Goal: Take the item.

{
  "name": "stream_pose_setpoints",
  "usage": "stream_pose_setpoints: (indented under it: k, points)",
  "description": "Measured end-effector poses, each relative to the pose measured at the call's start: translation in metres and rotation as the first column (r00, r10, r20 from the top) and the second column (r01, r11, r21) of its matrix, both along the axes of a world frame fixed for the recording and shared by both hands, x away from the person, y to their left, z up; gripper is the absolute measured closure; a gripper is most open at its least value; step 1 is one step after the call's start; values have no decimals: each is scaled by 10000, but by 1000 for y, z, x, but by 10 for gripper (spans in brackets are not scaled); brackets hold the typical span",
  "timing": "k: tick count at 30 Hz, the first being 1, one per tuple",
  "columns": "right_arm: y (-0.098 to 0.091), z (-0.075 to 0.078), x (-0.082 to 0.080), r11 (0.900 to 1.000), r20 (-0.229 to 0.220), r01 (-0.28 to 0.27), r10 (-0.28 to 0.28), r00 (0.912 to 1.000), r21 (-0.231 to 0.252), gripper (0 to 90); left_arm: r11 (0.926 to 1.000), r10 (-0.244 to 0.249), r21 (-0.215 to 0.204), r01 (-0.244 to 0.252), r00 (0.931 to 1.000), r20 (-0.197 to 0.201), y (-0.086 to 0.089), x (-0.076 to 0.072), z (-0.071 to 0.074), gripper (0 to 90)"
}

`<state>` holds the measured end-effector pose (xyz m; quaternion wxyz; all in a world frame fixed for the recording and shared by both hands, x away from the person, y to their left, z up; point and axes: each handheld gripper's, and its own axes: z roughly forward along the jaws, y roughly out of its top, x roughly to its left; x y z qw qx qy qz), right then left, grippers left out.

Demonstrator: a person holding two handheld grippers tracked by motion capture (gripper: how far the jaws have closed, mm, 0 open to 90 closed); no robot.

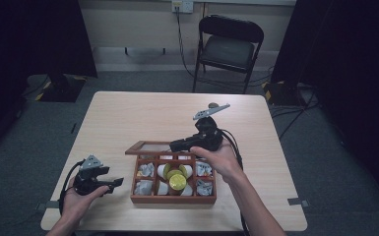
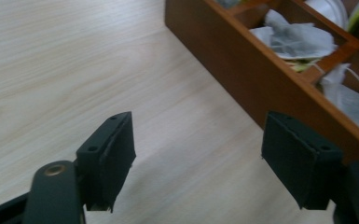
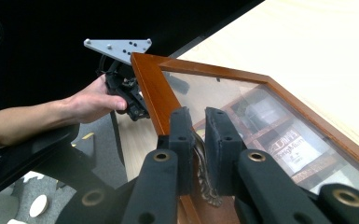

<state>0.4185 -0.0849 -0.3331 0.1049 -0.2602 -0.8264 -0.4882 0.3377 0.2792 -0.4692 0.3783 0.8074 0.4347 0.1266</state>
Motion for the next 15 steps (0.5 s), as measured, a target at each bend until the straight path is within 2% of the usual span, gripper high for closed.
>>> stream_pose_setpoints:
  k: [2,4,7,10,15]
  points:
    - [0,0,0,10000,2,-1,1,10000,-5,816,9998,-197,12,197,9998,-2,-4,-2,2,267]
    - [0,0,0,10000,-17,7,-7,10000,5,816,9995,-313,-18,314,9993,189,-9,-4,4,269]
    - [0,1,1,10000,-9,14,-14,10000,4,816,9974,-673,-220,679,9973,296,-15,-7,8,288]
    - [0,1,1,10000,-6,11,-11,10000,5,816,9953,-925,-225,940,9938,610,-22,-10,13,294]
    - [0,1,1,10000,-6,11,-11,10000,3,816,9894,-1291,-585,1331,9894,668,-30,-14,20,316]
